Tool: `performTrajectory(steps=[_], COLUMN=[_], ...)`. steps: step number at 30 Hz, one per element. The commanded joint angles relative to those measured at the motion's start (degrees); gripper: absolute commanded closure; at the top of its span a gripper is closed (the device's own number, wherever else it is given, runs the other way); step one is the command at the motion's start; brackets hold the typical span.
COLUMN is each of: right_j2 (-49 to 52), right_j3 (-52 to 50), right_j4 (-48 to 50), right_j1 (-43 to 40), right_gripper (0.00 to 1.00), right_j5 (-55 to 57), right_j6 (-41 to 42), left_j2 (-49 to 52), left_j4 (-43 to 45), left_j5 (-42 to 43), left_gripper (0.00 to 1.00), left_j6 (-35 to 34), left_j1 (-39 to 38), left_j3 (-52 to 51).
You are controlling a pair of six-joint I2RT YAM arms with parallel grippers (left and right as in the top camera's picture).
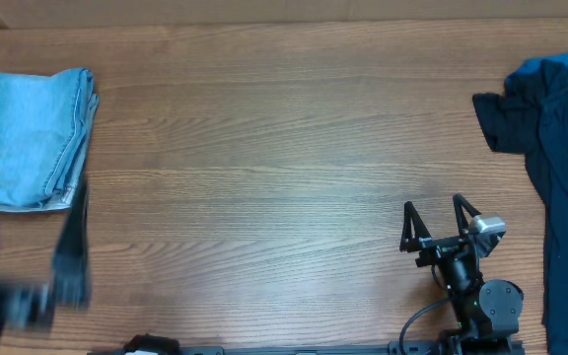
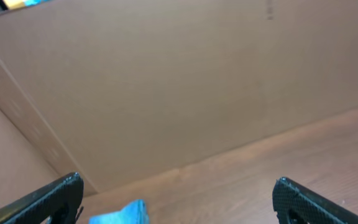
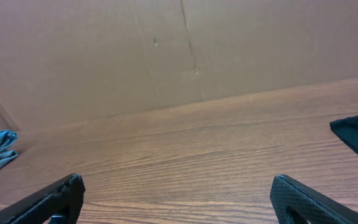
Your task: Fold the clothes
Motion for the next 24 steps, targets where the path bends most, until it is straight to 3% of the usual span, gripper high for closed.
performTrajectory(steps=[1,15,24], right_j2=[-0.6,-0.6,-0.6], right_j3=[-0.6,-0.6,-0.6], right_j4=[0.3,0.3,0.3], right_j1=[0.3,0.3,0.3], right_gripper=[0.0,0.0,0.0], right_j5=[0.5,0.5,0.5], right_j6=[0.4,0.4,0.4], left_j2=[-5.4,-19.9,-31.8], left_j4=[-4.2,-13.7,-13.6], left_j5=[4.9,5.3,6.6], left_gripper=[0.0,0.0,0.0], left_j6=[-0.6,-1.0,-1.0], left_j1=[0.9,0.9,0.9], left_j3=[0.0,-1.1,-16.5])
